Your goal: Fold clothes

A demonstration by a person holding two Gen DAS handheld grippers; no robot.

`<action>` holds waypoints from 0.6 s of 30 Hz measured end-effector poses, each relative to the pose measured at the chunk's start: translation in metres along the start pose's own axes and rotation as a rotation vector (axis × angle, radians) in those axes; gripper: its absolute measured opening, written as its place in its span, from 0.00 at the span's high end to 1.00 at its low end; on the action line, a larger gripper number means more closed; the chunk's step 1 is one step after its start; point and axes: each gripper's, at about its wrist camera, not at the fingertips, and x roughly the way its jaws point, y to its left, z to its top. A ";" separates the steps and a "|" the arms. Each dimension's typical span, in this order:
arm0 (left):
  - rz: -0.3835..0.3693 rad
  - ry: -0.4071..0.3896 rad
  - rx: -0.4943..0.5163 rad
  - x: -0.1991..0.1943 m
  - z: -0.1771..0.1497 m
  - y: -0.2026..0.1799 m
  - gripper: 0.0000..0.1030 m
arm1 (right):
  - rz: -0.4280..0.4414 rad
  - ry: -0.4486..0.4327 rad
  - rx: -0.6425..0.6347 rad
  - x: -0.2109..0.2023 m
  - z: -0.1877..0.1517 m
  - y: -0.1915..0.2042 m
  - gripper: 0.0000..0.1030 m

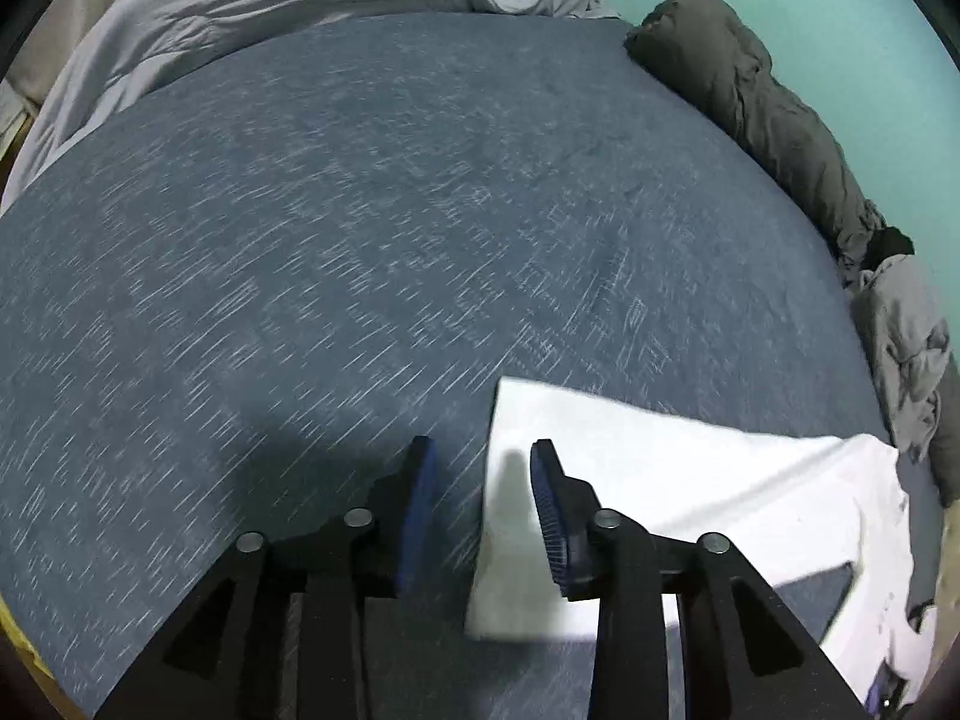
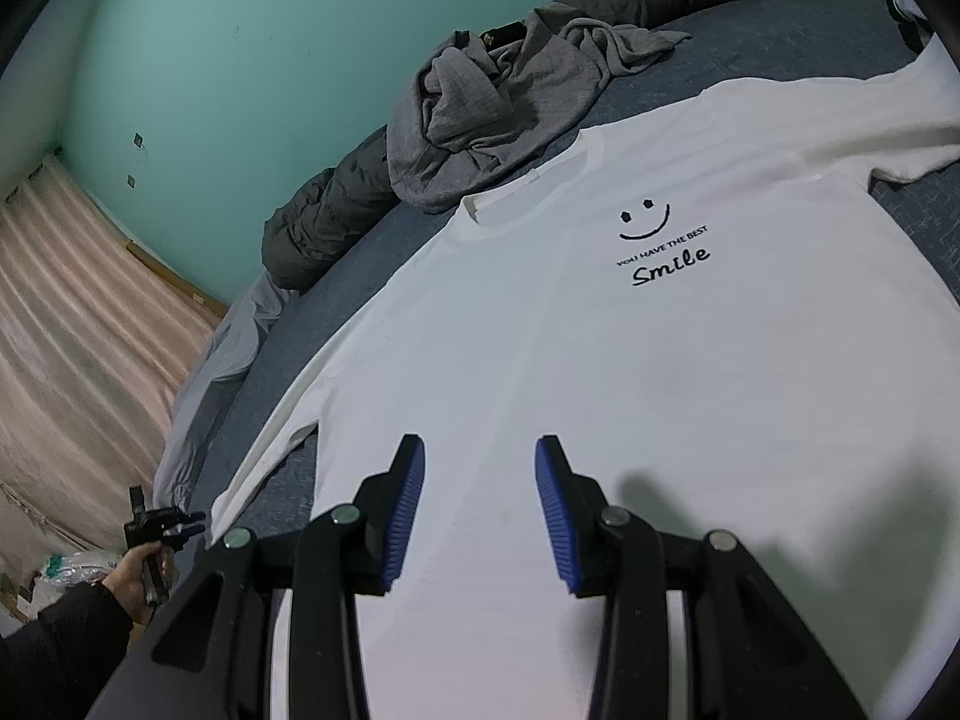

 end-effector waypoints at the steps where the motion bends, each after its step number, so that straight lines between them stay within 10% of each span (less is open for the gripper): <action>1: 0.003 0.004 0.006 0.005 0.002 -0.003 0.65 | -0.004 0.001 -0.001 0.000 0.000 -0.001 0.63; 7: 0.033 0.012 0.038 0.020 0.010 -0.011 0.68 | -0.019 0.014 0.010 0.007 -0.001 -0.005 0.63; 9: 0.051 0.012 0.054 0.020 0.012 -0.014 0.99 | -0.020 0.020 0.002 0.009 -0.002 -0.004 0.63; 18: 0.092 -0.121 0.087 -0.017 0.033 -0.025 0.99 | -0.019 0.043 -0.019 0.014 -0.008 0.001 0.63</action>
